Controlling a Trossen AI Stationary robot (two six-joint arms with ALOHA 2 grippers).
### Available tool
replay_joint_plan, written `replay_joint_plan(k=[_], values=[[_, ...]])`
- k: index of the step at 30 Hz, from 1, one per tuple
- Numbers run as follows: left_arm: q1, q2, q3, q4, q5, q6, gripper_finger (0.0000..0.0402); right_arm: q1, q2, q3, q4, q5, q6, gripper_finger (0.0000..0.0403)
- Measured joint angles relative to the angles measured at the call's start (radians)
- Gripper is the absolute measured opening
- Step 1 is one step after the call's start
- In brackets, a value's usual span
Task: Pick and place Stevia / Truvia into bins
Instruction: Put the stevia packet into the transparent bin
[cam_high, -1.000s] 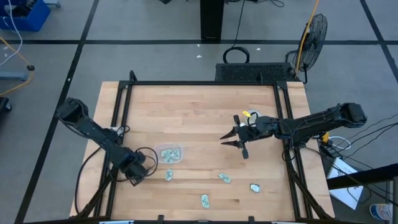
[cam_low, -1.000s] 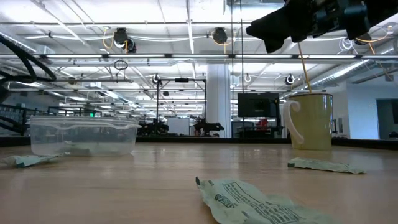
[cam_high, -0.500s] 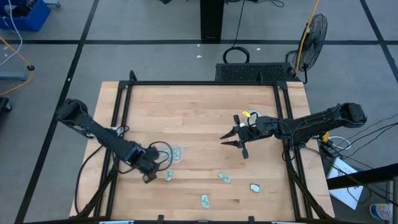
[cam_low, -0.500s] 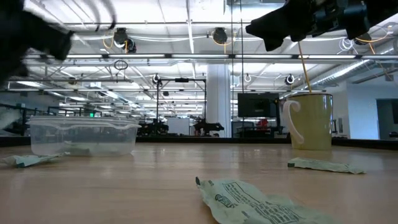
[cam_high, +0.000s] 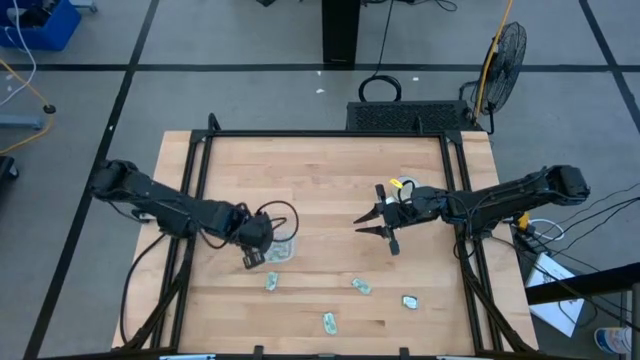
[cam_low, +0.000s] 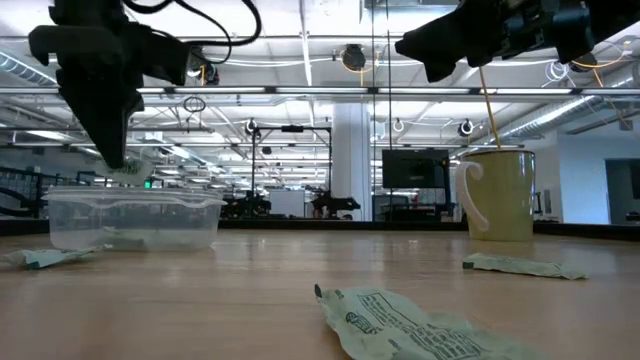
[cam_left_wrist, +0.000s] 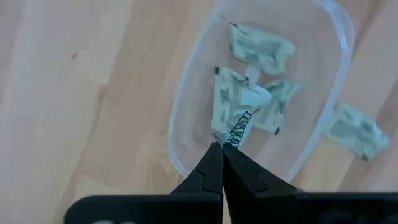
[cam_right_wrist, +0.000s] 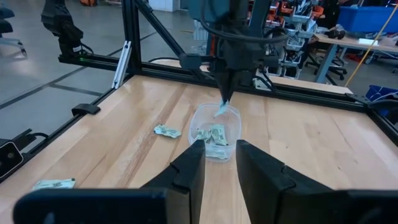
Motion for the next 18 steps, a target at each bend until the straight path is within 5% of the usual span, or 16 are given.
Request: replay_joint_plan(k=[11, 18], values=[[0.046, 0.000, 0.000, 0.005, 0.077, 0.090, 0.0033, 0.000, 0.000, 0.000, -0.014, 0.000, 0.000, 0.0086], [0.047, 0.007, 0.000, 0.003, 0.073, 0.062, 0.0094, 0.000, 0.000, 0.000, -0.016, 0.000, 0.000, 0.0086]])
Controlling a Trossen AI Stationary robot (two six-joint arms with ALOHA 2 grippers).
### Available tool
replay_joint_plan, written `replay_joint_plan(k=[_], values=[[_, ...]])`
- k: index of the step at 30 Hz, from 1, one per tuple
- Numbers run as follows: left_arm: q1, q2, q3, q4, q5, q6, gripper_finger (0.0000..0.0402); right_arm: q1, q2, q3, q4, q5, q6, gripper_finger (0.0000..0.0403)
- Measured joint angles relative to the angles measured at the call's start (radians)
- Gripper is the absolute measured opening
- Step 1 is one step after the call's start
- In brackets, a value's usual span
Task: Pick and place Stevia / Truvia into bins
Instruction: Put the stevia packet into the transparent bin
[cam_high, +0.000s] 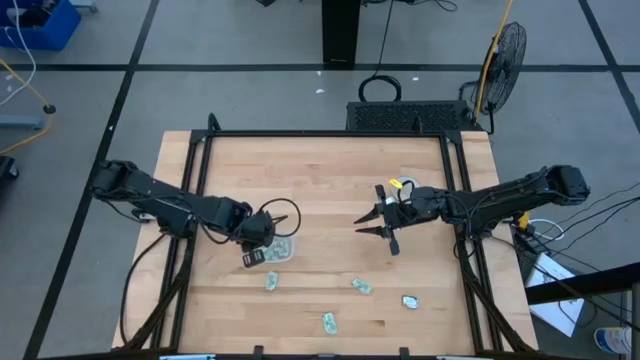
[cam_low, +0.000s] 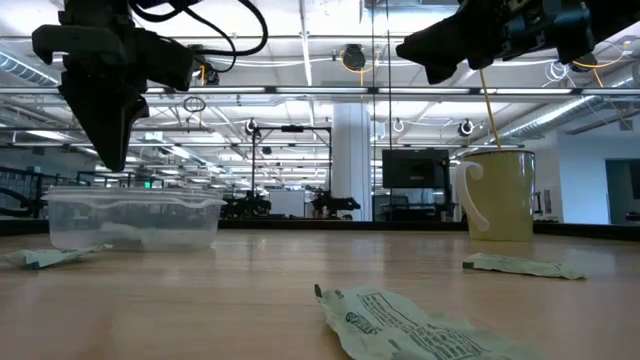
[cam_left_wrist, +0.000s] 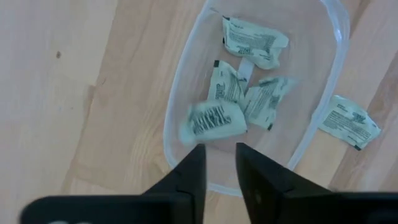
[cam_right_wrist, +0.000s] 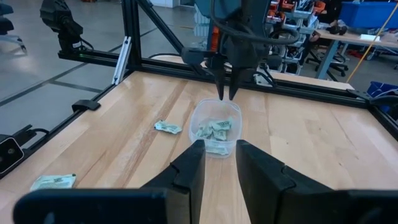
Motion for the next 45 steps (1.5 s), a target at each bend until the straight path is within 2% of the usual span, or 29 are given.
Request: replay_joint_plan(k=[4, 8, 13, 16, 22, 29, 33, 38, 42, 45], values=[[0.000, 0.006, 0.000, 0.016, 0.000, 0.027, 0.0133, 0.000, 0.000, 0.000, 0.000, 0.000, 0.000, 0.0086], [0.000, 0.006, 0.018, 0.058, 0.001, 0.029, 0.0148, 0.000, 0.000, 0.000, 0.000, 0.000, 0.000, 0.0086], [-0.009, 0.006, 0.104, 0.087, -0.005, 0.053, 0.0136, 0.000, 0.000, 0.000, -0.029, 0.000, 0.023, 0.0086], [-0.031, 0.006, 0.144, 0.170, -0.032, 0.079, 0.0124, 0.001, 0.001, 0.000, -0.059, 0.000, 0.051, 0.0086], [-0.089, 0.007, 0.152, 0.394, -0.071, 0.133, 0.0118, 0.001, 0.001, 0.000, -0.091, -0.004, 0.060, 0.0087], [-0.182, 0.068, 0.154, 0.496, -0.160, 0.094, 0.0118, 0.039, 0.002, 0.000, -0.106, -0.001, 0.113, 0.0087], [-0.230, 0.133, 0.152, 0.494, -0.227, -0.008, 0.0118, 0.061, 0.022, 0.000, -0.097, 0.000, 0.141, 0.0087], [-0.288, 0.213, 0.152, 0.502, -0.236, -0.160, 0.0117, 0.073, 0.061, 0.000, -0.109, 0.000, 0.140, 0.0087], [-0.325, 0.249, 0.153, 0.491, -0.230, -0.392, 0.0117, 0.073, 0.069, 0.000, -0.126, 0.000, 0.146, 0.0087], [-0.358, 0.255, 0.151, 0.390, -0.215, -0.537, 0.0117, 0.073, 0.068, 0.000, -0.148, 0.000, 0.146, 0.0087]])
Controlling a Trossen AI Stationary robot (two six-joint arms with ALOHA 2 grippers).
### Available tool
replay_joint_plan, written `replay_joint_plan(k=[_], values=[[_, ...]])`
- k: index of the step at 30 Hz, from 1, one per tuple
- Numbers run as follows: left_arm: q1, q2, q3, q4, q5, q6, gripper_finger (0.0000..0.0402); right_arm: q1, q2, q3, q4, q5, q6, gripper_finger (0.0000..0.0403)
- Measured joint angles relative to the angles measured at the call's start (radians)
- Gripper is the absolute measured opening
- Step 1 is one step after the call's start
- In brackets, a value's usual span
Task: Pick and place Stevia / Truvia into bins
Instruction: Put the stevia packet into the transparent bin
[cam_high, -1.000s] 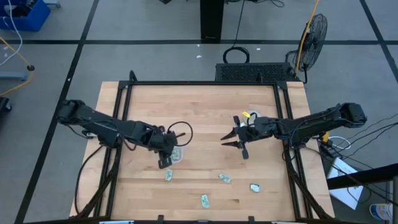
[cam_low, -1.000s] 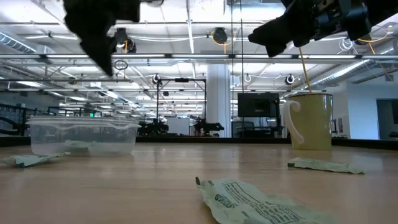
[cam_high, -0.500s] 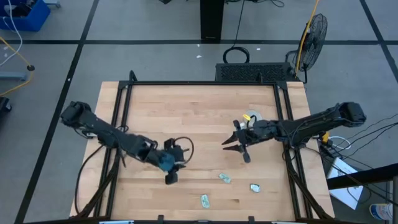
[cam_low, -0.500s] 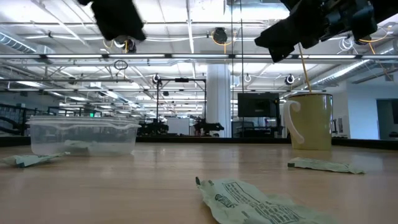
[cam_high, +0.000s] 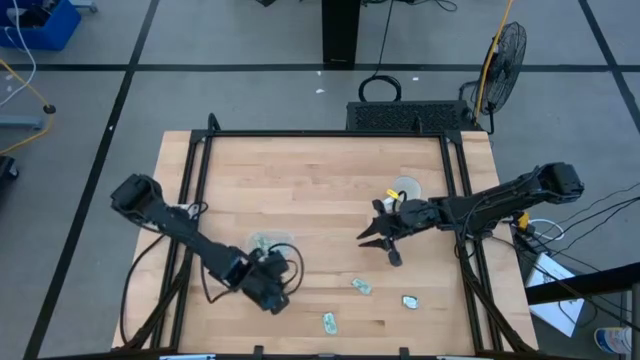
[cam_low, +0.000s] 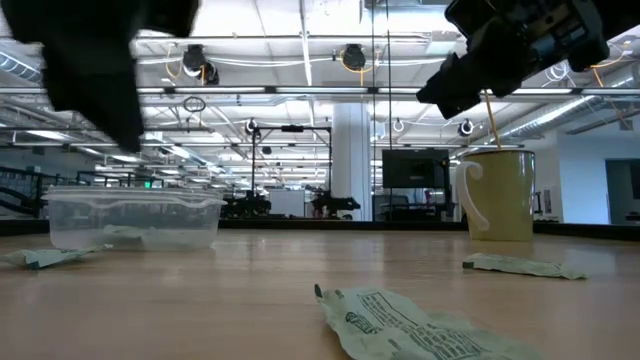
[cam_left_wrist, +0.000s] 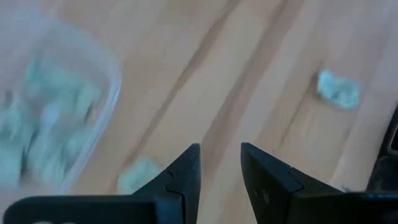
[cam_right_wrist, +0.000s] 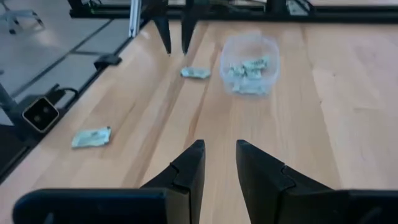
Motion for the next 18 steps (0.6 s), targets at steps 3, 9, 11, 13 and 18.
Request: replay_joint_plan(k=[3, 9, 11, 13, 18], values=[[-0.029, 0.008, 0.001, -0.102, 0.046, -0.136, 0.0117, 0.000, 0.000, 0.000, -0.011, 0.000, 0.000, 0.0087], [-0.072, 0.017, 0.000, -0.195, 0.088, -0.301, 0.0117, -0.001, 0.000, 0.000, -0.006, 0.000, -0.056, 0.0087], [-0.080, 0.022, 0.000, -0.187, 0.085, -0.322, 0.0117, -0.006, 0.000, 0.000, -0.001, 0.000, -0.090, 0.0087], [-0.085, 0.038, 0.000, -0.183, 0.084, -0.355, 0.0117, -0.016, 0.000, 0.000, 0.000, 0.000, -0.123, 0.0087], [-0.101, 0.103, 0.000, -0.165, 0.085, -0.374, 0.0117, -0.052, 0.000, 0.000, 0.075, 0.004, -0.230, 0.0086]])
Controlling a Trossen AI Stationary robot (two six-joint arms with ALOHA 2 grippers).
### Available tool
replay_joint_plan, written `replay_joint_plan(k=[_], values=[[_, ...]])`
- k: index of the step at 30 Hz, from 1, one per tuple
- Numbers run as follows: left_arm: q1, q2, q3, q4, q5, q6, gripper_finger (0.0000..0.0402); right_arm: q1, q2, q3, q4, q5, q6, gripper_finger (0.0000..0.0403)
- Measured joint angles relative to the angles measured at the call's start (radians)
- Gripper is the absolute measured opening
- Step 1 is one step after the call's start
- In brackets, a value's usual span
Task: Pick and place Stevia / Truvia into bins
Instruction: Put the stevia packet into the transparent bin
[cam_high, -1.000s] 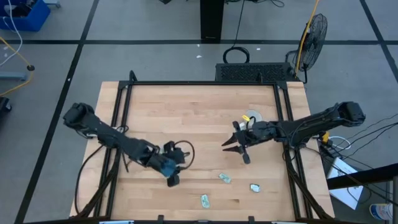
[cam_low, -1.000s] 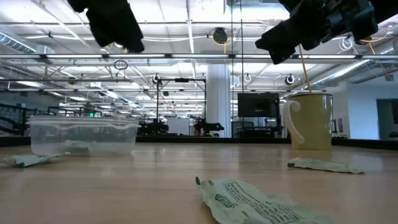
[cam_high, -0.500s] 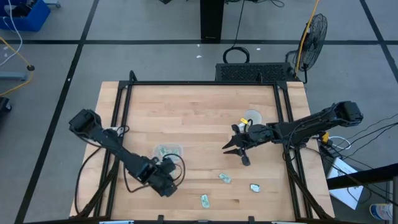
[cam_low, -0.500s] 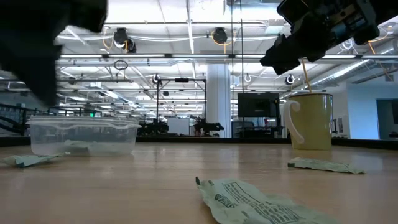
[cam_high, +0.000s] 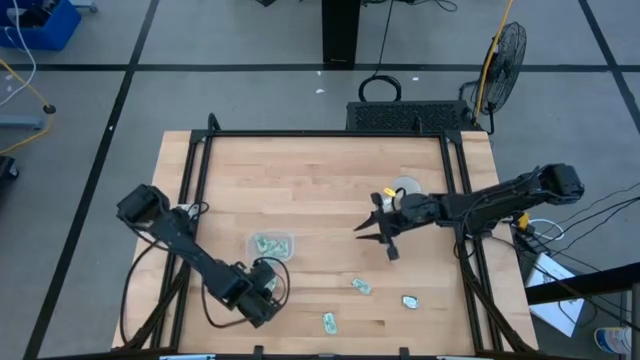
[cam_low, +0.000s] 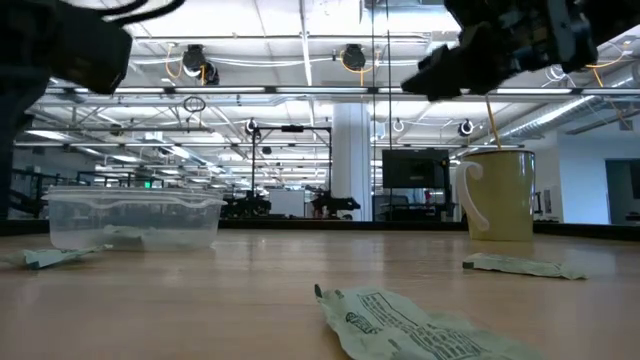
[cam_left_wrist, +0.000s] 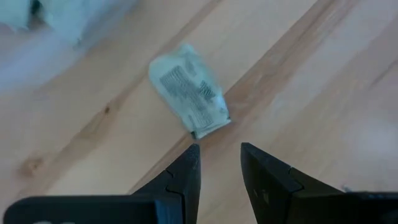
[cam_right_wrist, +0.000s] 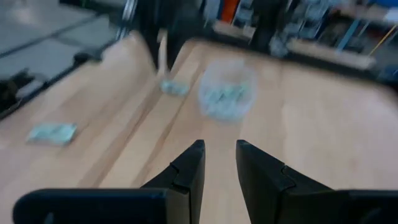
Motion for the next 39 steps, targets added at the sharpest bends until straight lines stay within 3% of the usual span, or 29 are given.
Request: replay_joint_plan(k=[5, 16, 29, 39], values=[[-0.003, 0.058, 0.000, 0.044, 0.021, 0.000, 0.0117, -0.031, 0.000, 0.000, 0.114, -0.005, -0.019, 0.0086], [-0.002, 0.053, 0.000, -0.049, 0.047, 0.009, 0.0118, -0.073, 0.000, 0.000, 0.235, -0.007, -0.122, 0.0086], [0.027, 0.054, 0.000, -0.013, 0.000, 0.170, 0.0120, -0.075, 0.000, 0.000, 0.201, -0.008, -0.119, 0.0086], [0.078, 0.054, 0.000, 0.020, 0.025, 0.184, 0.0188, -0.075, 0.000, 0.000, 0.186, -0.008, -0.067, 0.0086]])
